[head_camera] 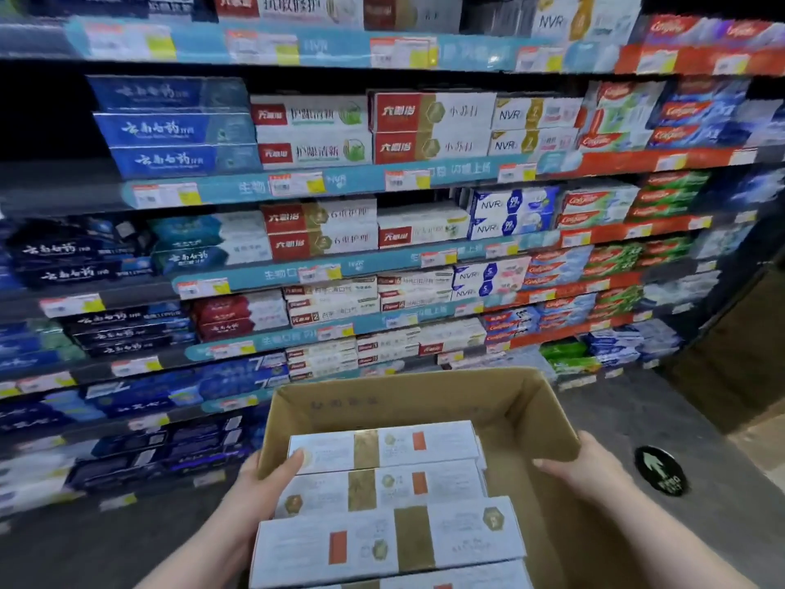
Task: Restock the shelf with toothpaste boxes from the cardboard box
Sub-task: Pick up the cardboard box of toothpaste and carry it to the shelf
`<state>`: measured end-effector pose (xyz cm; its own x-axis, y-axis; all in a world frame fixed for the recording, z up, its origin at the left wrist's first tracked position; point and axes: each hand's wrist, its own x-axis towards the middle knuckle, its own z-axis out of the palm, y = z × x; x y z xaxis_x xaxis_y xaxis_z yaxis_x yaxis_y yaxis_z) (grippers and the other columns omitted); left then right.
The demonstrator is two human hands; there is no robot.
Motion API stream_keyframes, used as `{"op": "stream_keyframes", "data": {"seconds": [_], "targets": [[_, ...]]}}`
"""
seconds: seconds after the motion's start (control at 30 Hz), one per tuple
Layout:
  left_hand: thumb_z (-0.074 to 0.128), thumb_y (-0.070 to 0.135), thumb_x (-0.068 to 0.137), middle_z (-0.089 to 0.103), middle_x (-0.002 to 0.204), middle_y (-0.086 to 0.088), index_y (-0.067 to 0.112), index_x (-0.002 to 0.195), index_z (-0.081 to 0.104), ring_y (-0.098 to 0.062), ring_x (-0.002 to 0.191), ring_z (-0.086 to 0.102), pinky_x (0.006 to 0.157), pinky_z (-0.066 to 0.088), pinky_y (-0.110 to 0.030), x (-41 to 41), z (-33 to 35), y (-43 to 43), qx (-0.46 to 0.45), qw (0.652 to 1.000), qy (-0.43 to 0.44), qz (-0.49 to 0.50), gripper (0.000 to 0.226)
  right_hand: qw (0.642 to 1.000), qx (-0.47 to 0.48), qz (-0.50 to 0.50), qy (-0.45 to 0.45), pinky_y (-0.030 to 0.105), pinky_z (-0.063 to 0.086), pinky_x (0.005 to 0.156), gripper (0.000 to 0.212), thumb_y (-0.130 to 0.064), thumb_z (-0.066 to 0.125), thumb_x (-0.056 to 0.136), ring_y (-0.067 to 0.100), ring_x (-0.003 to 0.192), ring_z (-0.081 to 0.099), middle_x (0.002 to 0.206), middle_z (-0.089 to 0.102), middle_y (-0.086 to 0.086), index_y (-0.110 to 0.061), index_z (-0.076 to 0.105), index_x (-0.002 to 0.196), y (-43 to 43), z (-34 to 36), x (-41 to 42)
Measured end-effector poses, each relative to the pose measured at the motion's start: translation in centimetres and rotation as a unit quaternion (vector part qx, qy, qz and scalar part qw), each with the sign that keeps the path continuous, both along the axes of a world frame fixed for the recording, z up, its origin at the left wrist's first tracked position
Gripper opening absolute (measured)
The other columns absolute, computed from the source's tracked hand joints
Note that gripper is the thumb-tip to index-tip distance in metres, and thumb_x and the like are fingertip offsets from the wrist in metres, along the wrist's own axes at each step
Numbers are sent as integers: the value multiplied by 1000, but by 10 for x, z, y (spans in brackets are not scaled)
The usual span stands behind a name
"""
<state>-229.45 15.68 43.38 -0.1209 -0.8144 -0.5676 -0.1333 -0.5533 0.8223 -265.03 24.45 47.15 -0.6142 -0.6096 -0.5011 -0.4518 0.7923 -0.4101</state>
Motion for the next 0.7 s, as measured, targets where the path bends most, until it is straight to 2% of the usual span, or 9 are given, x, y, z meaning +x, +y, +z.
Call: {"op": "stream_keyframes", "data": {"seconds": [0.13, 0.23, 0.3, 0.43, 0.5, 0.57, 0.7], "targets": [[58, 21, 89, 61, 80, -2, 13, 105, 50, -17, 67, 60, 53, 42, -28, -20, -13, 5, -14, 996, -8, 91, 20, 998, 1, 60, -8, 37, 49, 88, 71, -43, 73, 72, 29, 108, 59, 118, 62, 10, -14, 42, 128, -44, -29, -24], [62, 26, 85, 67, 98, -11, 12, 117, 47, -28, 83, 66, 62, 50, -34, -21, -46, 5, 3, 991, -8, 132, 38, 995, 8, 97, -11, 37, 49, 87, 70, -42, 73, 71, 30, 107, 60, 117, 63, 10, -15, 42, 128, -75, -58, -29], [64, 28, 83, 67, 107, -15, 14, 119, 48, -32, 89, 67, 67, 53, -37, -13, -72, 3, 26, 988, -8, 154, 42, 992, 16, 122, -15, 36, 48, 85, 69, -41, 73, 72, 30, 109, 58, 118, 63, 11, -15, 42, 128, -95, -82, -26], [70, 35, 75, 69, 106, -16, 14, 120, 50, -33, 89, 69, 80, 55, -49, 7, -123, -4, 52, 983, -18, 174, 53, 987, 51, 148, -28, 38, 47, 85, 65, -44, 72, 72, 34, 110, 57, 118, 61, 14, -11, 45, 122, -127, -142, -7], [73, 41, 69, 69, 104, -15, 15, 118, 49, -32, 86, 70, 75, 56, -46, 17, -148, -10, 68, 979, -28, 189, 61, 986, 60, 150, -38, 40, 47, 89, 67, -43, 73, 72, 35, 111, 57, 120, 60, 17, -9, 47, 123, -138, -177, 5], [70, 38, 75, 68, 102, -13, 13, 118, 46, -30, 83, 69, 65, 54, -38, 30, -179, -16, 76, 972, -39, 217, 55, 984, 57, 156, -56, 40, 45, 92, 65, -38, 75, 71, 35, 112, 56, 122, 60, 18, -10, 50, 124, -149, -217, 19], [70, 33, 74, 70, 98, -13, 17, 110, 56, -32, 80, 69, 65, 53, -36, 57, -237, -27, 75, 965, -33, 248, 41, 982, 40, 173, -71, 37, 45, 90, 57, -29, 77, 71, 36, 107, 59, 115, 64, 18, -6, 56, 119, -172, -298, 53]]}}
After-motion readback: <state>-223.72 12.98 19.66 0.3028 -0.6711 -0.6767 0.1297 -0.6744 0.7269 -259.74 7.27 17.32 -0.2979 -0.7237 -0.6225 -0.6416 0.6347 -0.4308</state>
